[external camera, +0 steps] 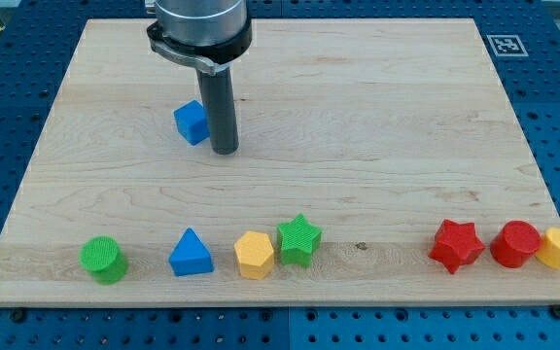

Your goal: Move the blue cube diagonally to the top left of the green star

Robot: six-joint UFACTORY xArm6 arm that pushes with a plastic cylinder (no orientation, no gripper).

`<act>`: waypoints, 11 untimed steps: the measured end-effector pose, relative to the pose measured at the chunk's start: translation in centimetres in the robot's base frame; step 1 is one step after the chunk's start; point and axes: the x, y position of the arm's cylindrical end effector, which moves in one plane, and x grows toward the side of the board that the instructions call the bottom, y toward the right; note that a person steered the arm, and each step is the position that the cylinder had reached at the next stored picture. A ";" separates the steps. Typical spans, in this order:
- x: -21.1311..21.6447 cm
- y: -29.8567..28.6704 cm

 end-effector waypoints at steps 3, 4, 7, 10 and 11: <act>-0.9 -1.3; -0.9 -2.9; -3.5 -3.2; -5.2 -4.6; -7.4 -4.1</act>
